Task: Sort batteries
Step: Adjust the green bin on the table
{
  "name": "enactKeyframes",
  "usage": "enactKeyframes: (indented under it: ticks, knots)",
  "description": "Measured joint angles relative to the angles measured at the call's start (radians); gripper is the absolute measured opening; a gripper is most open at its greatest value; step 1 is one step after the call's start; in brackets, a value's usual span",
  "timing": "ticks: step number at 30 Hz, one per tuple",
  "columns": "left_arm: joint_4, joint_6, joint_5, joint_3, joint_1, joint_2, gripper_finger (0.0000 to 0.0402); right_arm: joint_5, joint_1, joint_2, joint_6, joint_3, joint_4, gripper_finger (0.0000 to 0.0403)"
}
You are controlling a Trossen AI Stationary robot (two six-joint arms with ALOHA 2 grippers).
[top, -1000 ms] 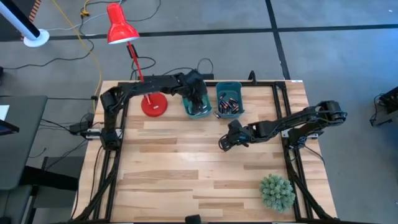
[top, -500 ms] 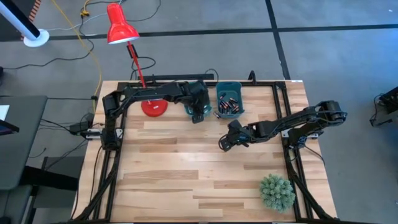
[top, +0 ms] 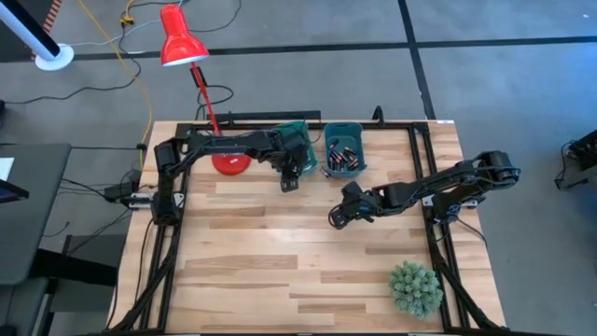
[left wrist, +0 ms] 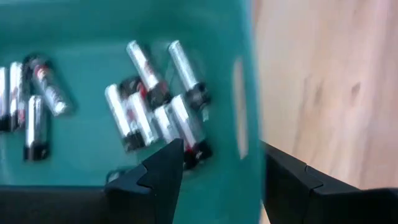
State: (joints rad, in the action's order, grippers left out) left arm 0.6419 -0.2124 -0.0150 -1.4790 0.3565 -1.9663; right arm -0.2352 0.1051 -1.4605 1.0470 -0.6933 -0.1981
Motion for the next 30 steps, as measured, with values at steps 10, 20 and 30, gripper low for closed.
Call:
enactKeyframes:
  ticks: [10, 20, 30]
  knots:
    - [0.000, -0.009, -0.028, 0.007, -0.002, 0.000, 0.0107, 0.000, 0.000, 0.000, 0.001, 0.000, 0.001, 0.0113]
    - [0.086, -0.058, -0.048, 0.007, -0.003, 0.002, 0.0004, 0.000, 0.000, 0.000, 0.019, 0.000, 0.008, 0.0113]
    - [0.318, -0.075, -0.063, 0.004, 0.000, 0.010, 0.0002, -0.001, 0.000, 0.000, 0.019, 0.000, 0.007, 0.0113]
